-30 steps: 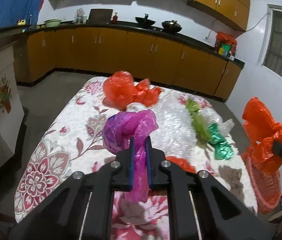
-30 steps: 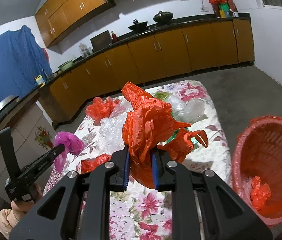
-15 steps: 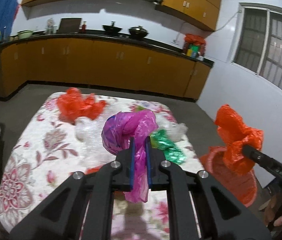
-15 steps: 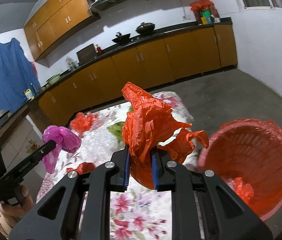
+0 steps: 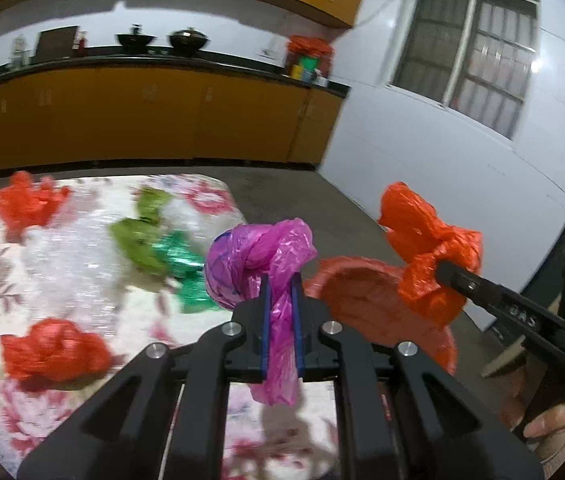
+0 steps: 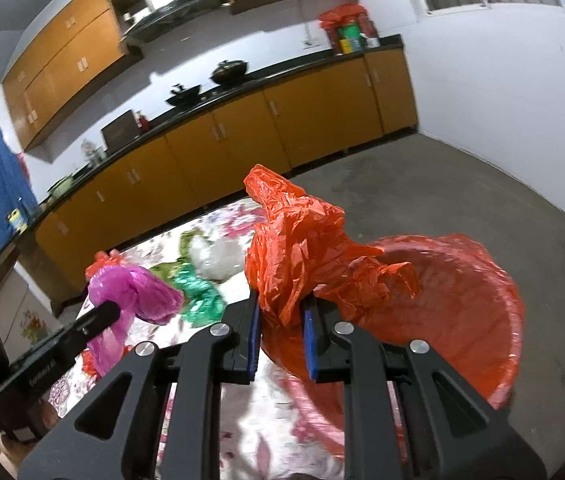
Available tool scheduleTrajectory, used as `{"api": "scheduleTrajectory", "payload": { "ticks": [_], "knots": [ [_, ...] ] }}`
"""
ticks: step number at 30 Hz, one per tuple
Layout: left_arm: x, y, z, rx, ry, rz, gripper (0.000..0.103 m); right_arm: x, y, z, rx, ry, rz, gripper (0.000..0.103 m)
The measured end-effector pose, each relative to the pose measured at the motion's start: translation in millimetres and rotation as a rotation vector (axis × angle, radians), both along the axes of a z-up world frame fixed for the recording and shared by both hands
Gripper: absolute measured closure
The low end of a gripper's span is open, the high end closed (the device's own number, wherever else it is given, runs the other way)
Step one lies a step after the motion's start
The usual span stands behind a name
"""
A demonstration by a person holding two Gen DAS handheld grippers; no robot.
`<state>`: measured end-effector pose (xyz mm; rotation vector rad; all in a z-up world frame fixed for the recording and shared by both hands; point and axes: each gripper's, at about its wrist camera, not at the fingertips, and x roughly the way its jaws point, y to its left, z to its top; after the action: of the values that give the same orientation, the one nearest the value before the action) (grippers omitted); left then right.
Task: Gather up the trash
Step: 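Carry the red and pink bags over the red basket with both grippers, then open the right gripper over the basket while the left gripper releases the pink bag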
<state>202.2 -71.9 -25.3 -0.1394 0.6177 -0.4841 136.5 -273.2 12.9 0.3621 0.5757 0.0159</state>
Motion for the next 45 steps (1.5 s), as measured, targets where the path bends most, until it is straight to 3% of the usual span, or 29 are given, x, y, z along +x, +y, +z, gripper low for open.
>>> {"api": "scheduleTrajectory", "payload": {
  "ticks": [10, 20, 24, 30, 35, 37, 45],
  "knots": [
    [6.3, -69.2, -14.5, 0.004, 0.026, -0.145, 0.093, -1.2, -35.3, -11.4, 0.021, 0.043, -0.056, 0.084],
    [20.9, -107.2, -40.4, 0.001, 0.109, -0.21, 0.09, -2.3, -59.6, -27.1, 0.091, 0.084, -0.093, 0.066],
    [25.2, -117.5, -50.1, 0.002, 0.139, -0.228, 0.088, -5.5, -69.0, -30.8, 0.1, 0.087, -0.117, 0.064],
    [24.9, -128.0, -56.5, 0.006, 0.152, -0.261, 0.075, -13.9, -85.9, -31.8, 0.097, 0.09, -0.162, 0.064],
    [24.4, -114.9, -56.6, 0.01, 0.15, -0.229, 0.069, -18.2, -86.4, -30.2, 0.084, 0.089, -0.173, 0.065],
    [23.1, -102.8, -55.1, 0.02, 0.138, -0.194, 0.061, -18.1, -82.8, -29.0, 0.076, 0.086, -0.165, 0.064],
    [15.8, -29.2, -47.9, 0.08, 0.067, 0.02, 0.048, -9.4, -46.5, -26.8, 0.007, 0.083, -0.097, 0.064]
  ]
}}
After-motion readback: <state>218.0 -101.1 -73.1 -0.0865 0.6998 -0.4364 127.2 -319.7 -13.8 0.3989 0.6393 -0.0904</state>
